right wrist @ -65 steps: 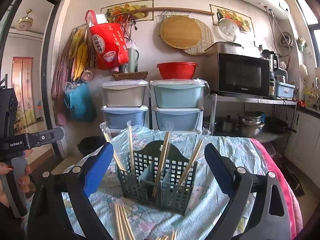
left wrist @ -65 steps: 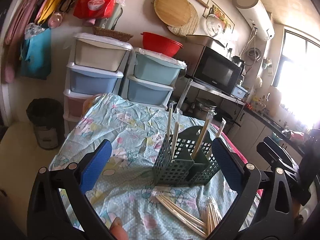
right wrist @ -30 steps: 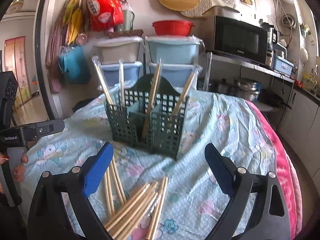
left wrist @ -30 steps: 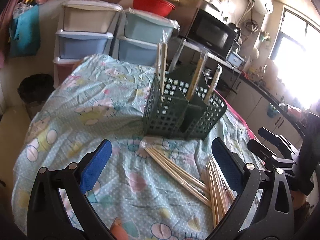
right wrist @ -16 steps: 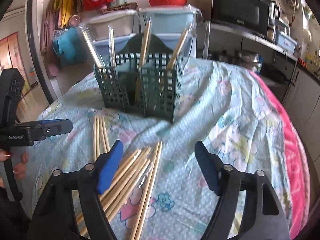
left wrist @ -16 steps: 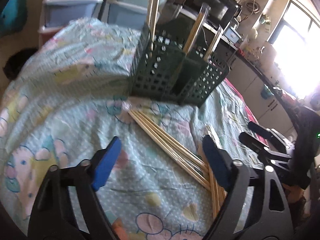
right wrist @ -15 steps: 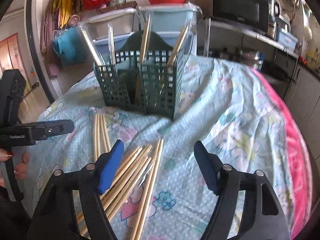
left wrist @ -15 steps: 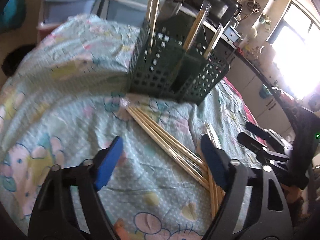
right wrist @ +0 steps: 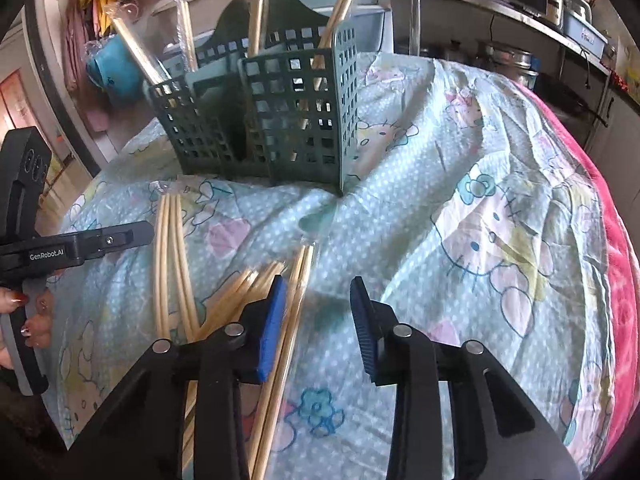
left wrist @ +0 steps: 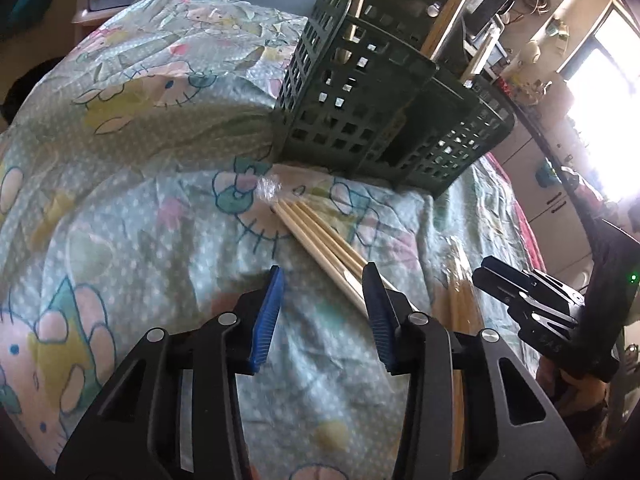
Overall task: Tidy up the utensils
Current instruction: 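Reach both open tools down toward the wrapped chopsticks on the cloth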
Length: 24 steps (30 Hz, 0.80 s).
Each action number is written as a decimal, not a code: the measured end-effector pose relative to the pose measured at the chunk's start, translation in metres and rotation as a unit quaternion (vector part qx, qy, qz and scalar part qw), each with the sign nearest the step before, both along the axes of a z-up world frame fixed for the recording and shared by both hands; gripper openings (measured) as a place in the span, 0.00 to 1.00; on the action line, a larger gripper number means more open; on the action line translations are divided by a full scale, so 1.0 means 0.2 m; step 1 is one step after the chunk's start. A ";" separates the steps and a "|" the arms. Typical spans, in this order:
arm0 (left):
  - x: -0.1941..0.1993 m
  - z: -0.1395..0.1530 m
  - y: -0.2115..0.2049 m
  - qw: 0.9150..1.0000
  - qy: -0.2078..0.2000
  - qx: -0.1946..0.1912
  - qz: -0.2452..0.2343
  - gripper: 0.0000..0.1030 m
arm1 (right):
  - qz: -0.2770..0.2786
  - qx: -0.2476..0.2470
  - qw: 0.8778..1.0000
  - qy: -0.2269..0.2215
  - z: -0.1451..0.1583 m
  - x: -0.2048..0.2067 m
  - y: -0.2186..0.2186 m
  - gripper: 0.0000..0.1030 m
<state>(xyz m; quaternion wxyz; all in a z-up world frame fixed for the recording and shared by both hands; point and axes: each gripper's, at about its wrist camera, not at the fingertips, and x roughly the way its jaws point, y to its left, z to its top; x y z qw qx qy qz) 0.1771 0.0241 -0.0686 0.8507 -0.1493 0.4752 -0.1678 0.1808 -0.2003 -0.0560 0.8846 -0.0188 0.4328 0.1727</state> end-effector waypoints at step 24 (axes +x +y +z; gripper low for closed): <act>0.21 -0.08 0.18 0.995 0.018 -0.086 0.052 0.11 | 0.009 0.031 0.999 0.038 -0.07 0.26 -0.01 0.11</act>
